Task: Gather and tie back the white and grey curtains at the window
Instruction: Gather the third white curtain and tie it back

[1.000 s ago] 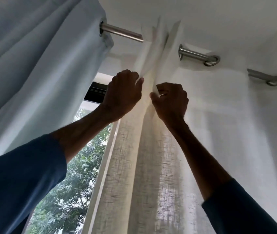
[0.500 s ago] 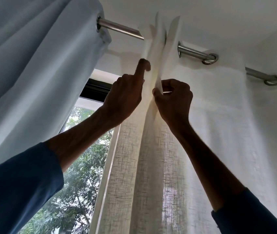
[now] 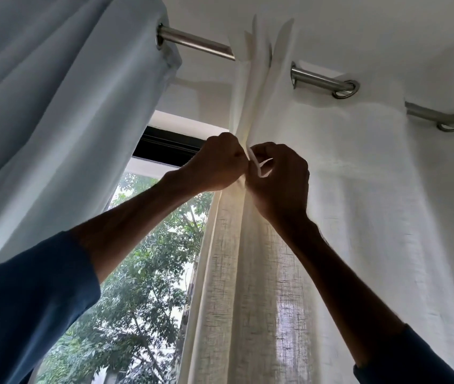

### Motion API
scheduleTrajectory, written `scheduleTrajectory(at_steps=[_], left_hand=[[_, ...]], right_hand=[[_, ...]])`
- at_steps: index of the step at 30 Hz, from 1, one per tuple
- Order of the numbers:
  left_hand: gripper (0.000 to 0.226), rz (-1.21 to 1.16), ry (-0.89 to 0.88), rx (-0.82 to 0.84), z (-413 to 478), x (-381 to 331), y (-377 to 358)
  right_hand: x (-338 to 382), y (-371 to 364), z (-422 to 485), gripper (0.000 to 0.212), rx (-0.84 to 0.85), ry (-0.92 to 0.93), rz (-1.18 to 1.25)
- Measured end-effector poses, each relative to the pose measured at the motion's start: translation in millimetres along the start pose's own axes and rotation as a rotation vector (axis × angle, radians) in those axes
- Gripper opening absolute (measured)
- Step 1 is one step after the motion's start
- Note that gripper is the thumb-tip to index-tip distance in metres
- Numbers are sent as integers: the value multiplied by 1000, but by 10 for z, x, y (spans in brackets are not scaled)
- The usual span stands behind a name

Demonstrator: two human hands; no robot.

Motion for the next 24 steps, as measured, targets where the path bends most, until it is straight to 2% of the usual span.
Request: scheduleTrajectory(at_steps=[1,3,6,11,13,15,17,20,22,24], left_hand=[[34,-34,83,8,28,23,-10],[34,-140,140,15,79,8,-50],[49,-355,224,-23,101,36,-87],[41,-155,137,-141,132,28,-150],[45,-84,83,-121,119,19,-214],[42,-33,35,-137,76,18,-259],[37,-7,-10,-175,26,23,-302],[33,10,-58,-226,-33,32,-362],[33,14,-75,-232,-22,55,-395],[35,20,-78,-210,-2,61,-425]], right_hand=[[-4,-6,-17,16,9,14,-17],[-11,12,-49,15,37,45,-33],[-17,37,-86,14,84,85,15],[-156,146,-73,7,227,131,-10],[-345,316,-14,7,165,109,-83],[-576,578,52,9,6,65,-144],[-838,821,115,25,-75,-29,-313],[-1330,1108,184,76,-31,-344,-516],[-1583,1203,176,109,47,-564,-454],[-1741,1194,131,121,121,-718,-353]])
Point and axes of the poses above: each hand's wrist, its own z-axis towards the middle knuckle, its own y-axis out of the back of the hand, x = y × z, the point moved 6 cm from there along z, towards the middle knuckle, and after that the axes turned 4 degrees about -z, right-handed, at the moved point
